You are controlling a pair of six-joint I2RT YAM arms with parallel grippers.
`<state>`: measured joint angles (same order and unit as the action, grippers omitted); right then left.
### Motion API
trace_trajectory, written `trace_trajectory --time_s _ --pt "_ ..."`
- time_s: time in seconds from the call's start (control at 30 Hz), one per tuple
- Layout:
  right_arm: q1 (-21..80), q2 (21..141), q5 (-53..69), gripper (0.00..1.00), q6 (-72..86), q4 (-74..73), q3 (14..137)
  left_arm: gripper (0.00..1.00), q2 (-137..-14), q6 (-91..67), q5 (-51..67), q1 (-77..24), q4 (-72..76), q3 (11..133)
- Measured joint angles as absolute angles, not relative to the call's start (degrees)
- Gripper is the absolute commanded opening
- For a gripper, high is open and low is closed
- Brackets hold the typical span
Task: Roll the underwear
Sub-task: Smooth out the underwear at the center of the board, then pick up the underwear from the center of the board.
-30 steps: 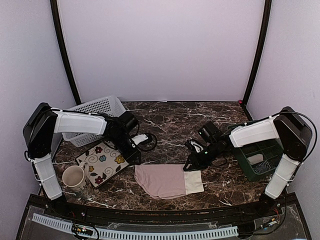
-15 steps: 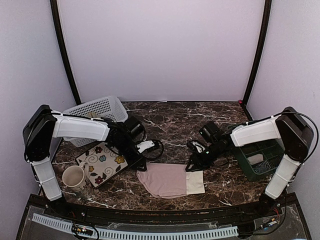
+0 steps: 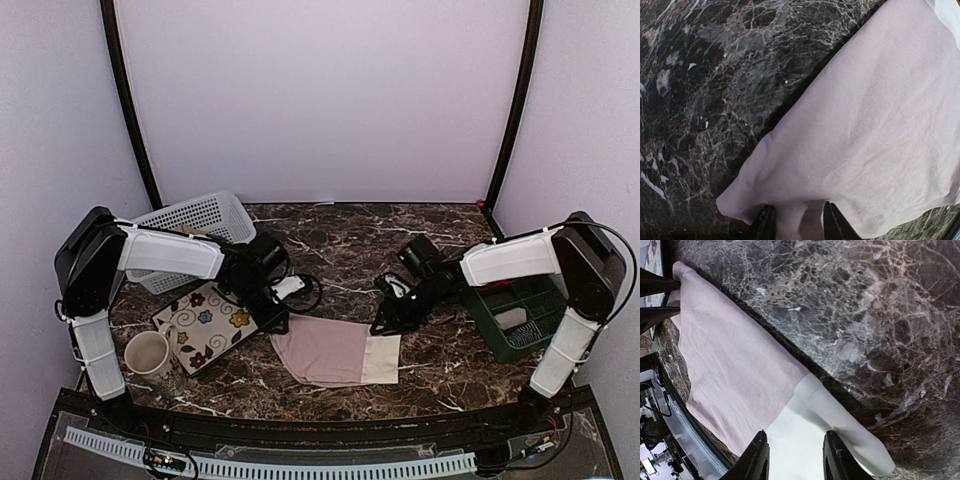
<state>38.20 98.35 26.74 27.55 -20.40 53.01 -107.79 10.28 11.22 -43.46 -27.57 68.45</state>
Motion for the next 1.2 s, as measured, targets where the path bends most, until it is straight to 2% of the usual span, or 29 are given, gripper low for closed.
trace_trajectory --time_s 0.2,0.4,0.5,0.63,0.77,0.93,1.07,1.2 --pt "38.0 91.1 27.2 0.43 25.6 -20.6 51.8 0.57 -103.9 12.1 13.4 -42.9 -24.7 65.9" --pt "38.4 77.9 27.2 0.43 22.4 -19.0 47.1 0.62 -90.9 15.3 17.3 -44.2 -17.5 58.9" --pt "39.5 72.3 26.5 0.43 20.4 -18.3 43.1 0.62 -82.2 18.2 18.8 -47.3 -11.4 51.4" --pt "40.9 65.1 24.7 0.41 17.6 -16.4 37.3 0.59 -77.3 22.4 19.5 -52.4 -7.2 45.2" --pt "41.4 62.1 22.3 0.38 14.8 -16.0 34.7 0.56 -77.4 26.4 17.5 -58.2 -3.8 40.4" --pt "41.6 64.8 21.4 0.35 14.3 -16.4 34.5 0.53 -81.0 31.0 12.8 -65.2 2.4 37.0" --pt "42.3 65.2 20.9 0.38 14.3 -16.6 34.4 0.51 -84.5 34.0 9.3 -66.7 8.1 36.1" --pt "43.2 60.1 19.3 0.42 14.5 -14.8 33.4 0.47 -88.1 37.0 7.3 -66.8 12.7 35.8"
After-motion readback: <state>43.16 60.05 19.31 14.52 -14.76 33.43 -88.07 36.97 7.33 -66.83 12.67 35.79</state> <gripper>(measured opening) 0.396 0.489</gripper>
